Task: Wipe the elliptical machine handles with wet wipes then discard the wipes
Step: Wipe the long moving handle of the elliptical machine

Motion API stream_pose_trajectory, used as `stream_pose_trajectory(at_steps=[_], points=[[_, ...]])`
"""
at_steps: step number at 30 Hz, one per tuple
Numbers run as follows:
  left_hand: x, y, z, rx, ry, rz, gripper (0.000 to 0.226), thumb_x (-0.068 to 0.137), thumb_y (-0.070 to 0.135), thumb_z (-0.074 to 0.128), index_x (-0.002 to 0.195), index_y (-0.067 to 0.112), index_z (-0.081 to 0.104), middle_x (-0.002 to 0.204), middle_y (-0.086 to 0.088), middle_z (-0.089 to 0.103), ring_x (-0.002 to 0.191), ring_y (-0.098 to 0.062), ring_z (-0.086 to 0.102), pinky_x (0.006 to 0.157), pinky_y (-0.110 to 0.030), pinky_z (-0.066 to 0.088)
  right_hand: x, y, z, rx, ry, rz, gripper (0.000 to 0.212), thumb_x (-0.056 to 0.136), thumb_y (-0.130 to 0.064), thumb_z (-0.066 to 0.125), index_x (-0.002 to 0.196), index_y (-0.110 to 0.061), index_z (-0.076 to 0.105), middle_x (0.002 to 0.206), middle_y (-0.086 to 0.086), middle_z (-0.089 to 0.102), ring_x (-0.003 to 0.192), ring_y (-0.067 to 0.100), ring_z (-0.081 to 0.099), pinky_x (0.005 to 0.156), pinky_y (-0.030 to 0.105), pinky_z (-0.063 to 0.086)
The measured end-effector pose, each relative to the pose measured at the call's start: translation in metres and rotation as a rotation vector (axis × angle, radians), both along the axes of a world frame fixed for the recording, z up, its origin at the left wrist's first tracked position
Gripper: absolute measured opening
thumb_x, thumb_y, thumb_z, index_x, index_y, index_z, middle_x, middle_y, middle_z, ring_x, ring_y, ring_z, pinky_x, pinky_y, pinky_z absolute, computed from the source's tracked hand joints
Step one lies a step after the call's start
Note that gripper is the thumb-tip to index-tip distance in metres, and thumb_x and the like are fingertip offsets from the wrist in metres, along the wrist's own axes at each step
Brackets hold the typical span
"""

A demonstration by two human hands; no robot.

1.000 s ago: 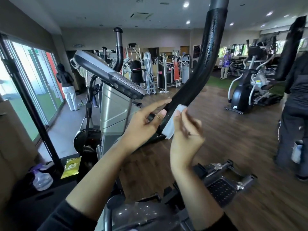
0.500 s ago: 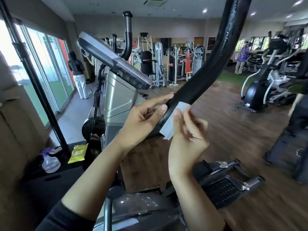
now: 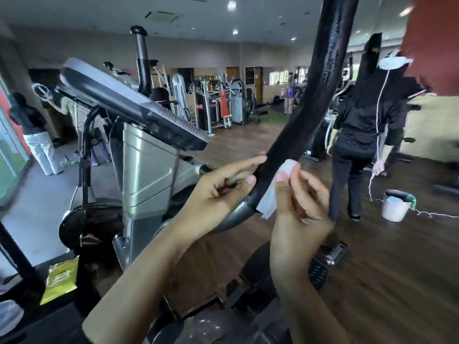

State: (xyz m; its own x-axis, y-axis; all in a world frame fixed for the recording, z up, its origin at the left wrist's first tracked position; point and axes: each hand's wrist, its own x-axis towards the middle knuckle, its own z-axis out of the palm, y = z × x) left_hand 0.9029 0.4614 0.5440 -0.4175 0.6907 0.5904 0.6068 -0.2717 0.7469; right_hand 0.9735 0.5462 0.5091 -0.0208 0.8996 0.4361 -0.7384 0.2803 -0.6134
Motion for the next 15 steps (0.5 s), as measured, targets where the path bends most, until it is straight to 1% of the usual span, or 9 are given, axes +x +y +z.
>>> stream_pose_trajectory(at_steps=[2,4,6,8,10,12,14,15], points=[[-0.005,0.001,0.001,-0.009,-0.009,-0.062,0.036,0.095,0.010,0.051,0.131,0.015,0.054,0.131,0.013,0.060,0.127,-0.002,0.050,0.103,-0.013,0.037,0.001,-0.021,-0.005,0.046,-0.097,-0.086,0.033,0.077,-0.014,0.070,0.107,-0.003,0.067,0.103,0.002,0.061,0.097,0.006,0.058,0.087,0.017,0.046],[-0.010,0.002,-0.002,-0.028,-0.028,-0.105,0.038,0.097,0.007,0.049,0.135,0.012,0.052,0.136,0.008,0.056,0.131,-0.003,0.047,0.106,-0.015,0.036,0.000,-0.031,-0.012,0.027,-0.145,-0.134,0.029,0.076,-0.016,0.071,0.104,-0.008,0.069,0.104,0.001,0.062,0.095,0.004,0.058,0.087,0.018,0.047],[-0.014,0.001,-0.004,-0.040,-0.017,-0.140,0.039,0.099,0.010,0.047,0.137,0.013,0.050,0.141,0.006,0.052,0.133,-0.003,0.043,0.110,-0.018,0.034,0.000,-0.035,-0.014,0.005,-0.179,-0.186,0.026,0.076,-0.015,0.072,0.101,-0.009,0.070,0.105,0.001,0.063,0.093,0.003,0.059,0.084,0.018,0.046],[-0.016,0.000,-0.005,-0.063,-0.011,-0.170,0.040,0.100,0.013,0.046,0.139,0.018,0.048,0.143,0.011,0.050,0.134,0.002,0.041,0.109,-0.013,0.031,0.000,-0.038,-0.012,0.038,-0.184,-0.228,0.023,0.076,-0.010,0.075,0.099,-0.007,0.071,0.106,0.004,0.064,0.092,0.003,0.060,0.082,0.019,0.046],[-0.019,0.000,-0.005,-0.089,-0.029,-0.199,0.041,0.100,0.015,0.045,0.140,0.024,0.046,0.143,0.017,0.048,0.133,0.007,0.038,0.108,-0.010,0.030,0.001,-0.033,-0.004,0.050,-0.227,-0.268,0.021,0.077,-0.010,0.076,0.097,-0.011,0.071,0.102,0.000,0.066,0.094,0.002,0.061,0.082,0.014,0.045],[-0.020,0.000,-0.004,-0.097,-0.053,-0.230,0.042,0.100,0.017,0.045,0.140,0.028,0.045,0.143,0.020,0.046,0.133,0.010,0.037,0.108,-0.008,0.029,0.003,-0.023,0.012,0.019,-0.272,-0.272,0.020,0.077,-0.015,0.076,0.096,-0.014,0.072,0.096,-0.004,0.066,0.095,0.001,0.062,0.081,0.012,0.046],[-0.022,0.003,-0.002,-0.100,-0.053,-0.253,0.042,0.100,0.015,0.044,0.141,0.027,0.044,0.144,0.020,0.044,0.133,0.011,0.035,0.108,-0.007,0.027,0.003,-0.011,0.028,0.023,-0.319,-0.298,0.017,0.078,-0.019,0.076,0.094,-0.015,0.073,0.088,-0.003,0.065,0.090,-0.001,0.063,0.083,0.017,0.049],[-0.022,0.004,-0.001,-0.105,-0.054,-0.262,0.042,0.100,0.014,0.044,0.141,0.028,0.044,0.145,0.020,0.043,0.133,0.012,0.034,0.109,-0.008,0.027,0.004,-0.006,0.035,0.038,-0.348,-0.319,0.016,0.078,-0.020,0.076,0.093,-0.014,0.074,0.083,-0.001,0.063,0.084,-0.004,0.062,0.082,0.017,0.049]])
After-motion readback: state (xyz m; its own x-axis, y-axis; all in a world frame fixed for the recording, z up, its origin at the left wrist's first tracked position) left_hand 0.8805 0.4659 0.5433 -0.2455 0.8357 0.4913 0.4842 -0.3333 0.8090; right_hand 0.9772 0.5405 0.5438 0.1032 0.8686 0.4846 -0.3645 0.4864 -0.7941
